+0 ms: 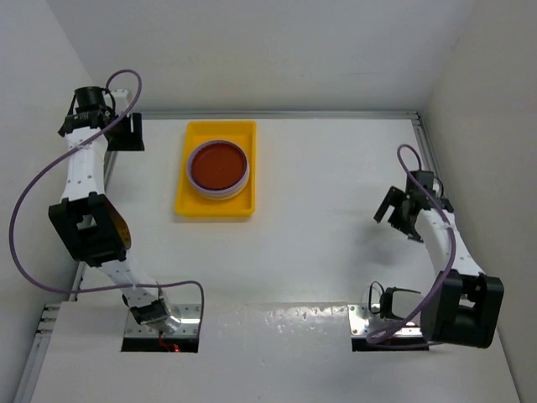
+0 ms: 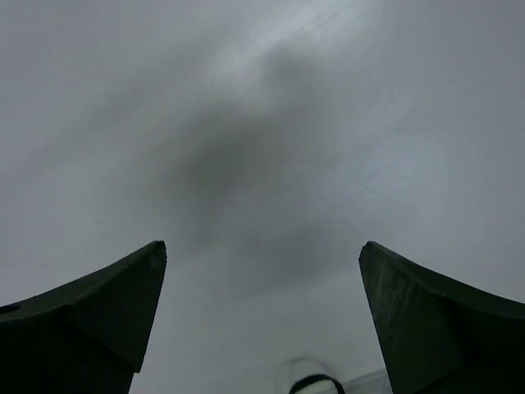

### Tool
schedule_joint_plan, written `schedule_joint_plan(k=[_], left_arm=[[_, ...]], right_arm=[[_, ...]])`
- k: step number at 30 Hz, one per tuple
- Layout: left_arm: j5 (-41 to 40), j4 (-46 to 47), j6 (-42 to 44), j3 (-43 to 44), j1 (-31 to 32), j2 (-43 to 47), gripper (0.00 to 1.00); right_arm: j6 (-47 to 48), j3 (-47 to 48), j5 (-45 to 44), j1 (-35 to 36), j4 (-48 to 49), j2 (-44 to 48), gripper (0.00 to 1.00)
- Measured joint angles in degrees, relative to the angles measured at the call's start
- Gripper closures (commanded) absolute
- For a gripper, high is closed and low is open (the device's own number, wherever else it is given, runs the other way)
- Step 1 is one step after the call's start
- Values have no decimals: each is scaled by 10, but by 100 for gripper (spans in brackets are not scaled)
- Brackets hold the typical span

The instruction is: Place the plates into the plastic bin on the countertop

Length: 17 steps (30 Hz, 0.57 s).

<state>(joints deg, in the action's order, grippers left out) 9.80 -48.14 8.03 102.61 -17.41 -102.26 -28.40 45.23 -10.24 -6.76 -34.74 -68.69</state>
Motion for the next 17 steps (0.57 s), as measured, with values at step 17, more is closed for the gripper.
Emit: schedule_joint_plan(k=[17], left_arm=[[-25,22,12,-319,-3,194,29]], right_arm=[[-56,-32,104,-40,-64,139,0]])
